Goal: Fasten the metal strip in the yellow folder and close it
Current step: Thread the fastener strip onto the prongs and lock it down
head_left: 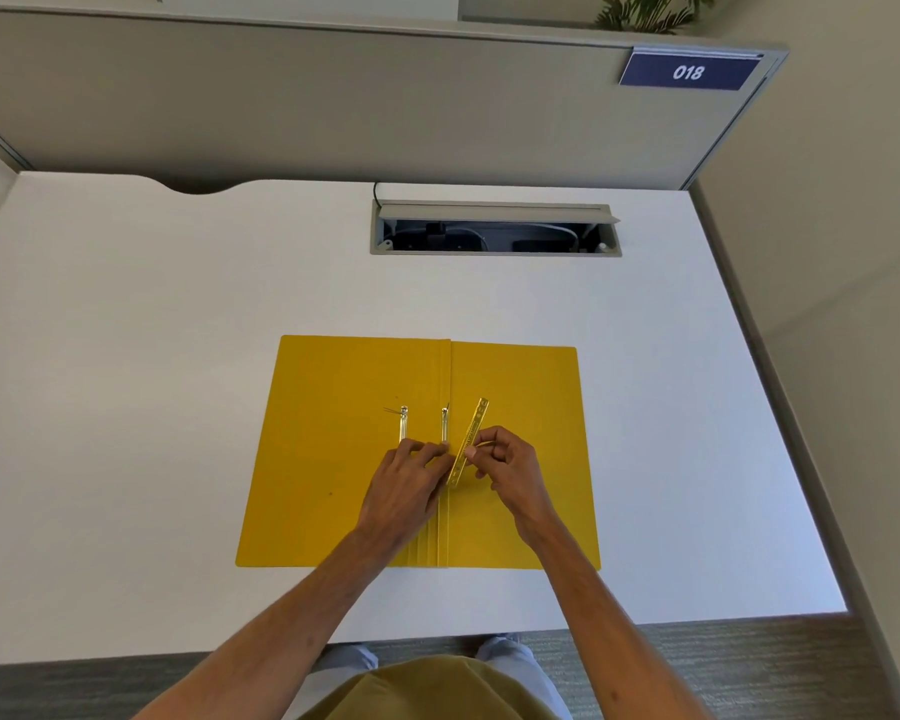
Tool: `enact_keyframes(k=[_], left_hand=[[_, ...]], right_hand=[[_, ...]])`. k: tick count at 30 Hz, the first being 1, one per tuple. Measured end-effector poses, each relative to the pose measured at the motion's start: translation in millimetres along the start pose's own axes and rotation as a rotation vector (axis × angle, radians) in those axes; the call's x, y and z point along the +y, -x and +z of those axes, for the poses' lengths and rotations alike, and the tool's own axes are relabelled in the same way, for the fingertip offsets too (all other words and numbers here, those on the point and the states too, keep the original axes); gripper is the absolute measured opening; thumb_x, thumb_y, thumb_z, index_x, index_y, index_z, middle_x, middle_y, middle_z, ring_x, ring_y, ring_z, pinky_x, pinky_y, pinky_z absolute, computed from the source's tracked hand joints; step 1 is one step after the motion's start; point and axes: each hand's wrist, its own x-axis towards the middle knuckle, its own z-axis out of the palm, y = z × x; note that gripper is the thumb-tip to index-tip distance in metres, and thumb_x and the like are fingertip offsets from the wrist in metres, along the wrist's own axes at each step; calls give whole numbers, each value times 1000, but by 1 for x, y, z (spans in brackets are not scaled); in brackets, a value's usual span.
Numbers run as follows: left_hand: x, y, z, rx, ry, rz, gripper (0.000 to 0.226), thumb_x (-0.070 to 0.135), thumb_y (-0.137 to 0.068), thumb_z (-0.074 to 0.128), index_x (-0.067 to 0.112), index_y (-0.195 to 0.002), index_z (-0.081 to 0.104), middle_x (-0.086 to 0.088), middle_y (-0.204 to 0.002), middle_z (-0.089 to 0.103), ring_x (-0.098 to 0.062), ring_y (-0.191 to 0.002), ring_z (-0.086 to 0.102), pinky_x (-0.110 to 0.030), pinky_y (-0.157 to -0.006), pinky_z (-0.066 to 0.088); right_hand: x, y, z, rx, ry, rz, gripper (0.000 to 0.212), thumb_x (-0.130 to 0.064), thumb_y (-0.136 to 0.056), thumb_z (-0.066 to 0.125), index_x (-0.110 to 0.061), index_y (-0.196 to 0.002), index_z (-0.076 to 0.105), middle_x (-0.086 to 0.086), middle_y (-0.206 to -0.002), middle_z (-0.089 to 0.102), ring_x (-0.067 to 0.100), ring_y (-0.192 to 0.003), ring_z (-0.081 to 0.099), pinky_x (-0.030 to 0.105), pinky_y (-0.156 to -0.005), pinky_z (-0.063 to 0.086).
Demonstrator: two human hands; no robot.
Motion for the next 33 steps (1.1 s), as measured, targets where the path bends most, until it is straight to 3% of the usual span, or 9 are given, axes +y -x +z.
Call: enact_keyframes(k=[6, 15, 21, 27, 33], left_hand=[[0, 1, -1, 0, 13, -13, 36, 30, -106, 67, 23, -141, 67, 1, -141, 72, -28, -129, 64, -42, -100, 60], [1, 2, -2, -2, 23, -21, 39, 27, -103, 70, 23, -142, 66, 0, -142, 71, -28, -131, 64, -42, -100, 59], [0, 1, 0, -31, 24, -28, 49, 25, -100, 75, 21, -147, 64, -1, -146, 69, -28, -135, 62, -42, -104, 59], [0, 2, 2, -16, 39, -31, 45, 26, -101, 74, 22, -145, 65, 1, -145, 70, -27, -133, 62, -42, -104, 58], [-1, 2, 1, -1, 69, -27, 45, 28, -102, 72, 24, -146, 65, 3, -144, 70, -27, -132, 62, -41, -102, 58]], right_hand=[[0, -1, 2, -25, 1, -8, 14, -15, -97, 78, -8, -108, 72, 21, -93, 76, 10, -75, 64, 16, -65, 52], [-2, 1, -1, -40, -14, -35, 10, -14, -97, 77, -10, -105, 73, 12, -88, 78, 0, -71, 67, 9, -60, 50], [1, -2, 5, -41, 3, -20, 14, -14, -96, 79, -8, -107, 72, 20, -90, 77, 3, -69, 65, 10, -58, 48], [3, -5, 6, -36, 14, -5, 14, -14, -96, 79, -8, -107, 72, -1, -79, 77, -1, -68, 68, 10, -59, 50], [1, -9, 6, -26, 65, -23, 13, -12, -97, 78, -7, -106, 71, -4, -77, 78, 0, -70, 71, 16, -68, 56]])
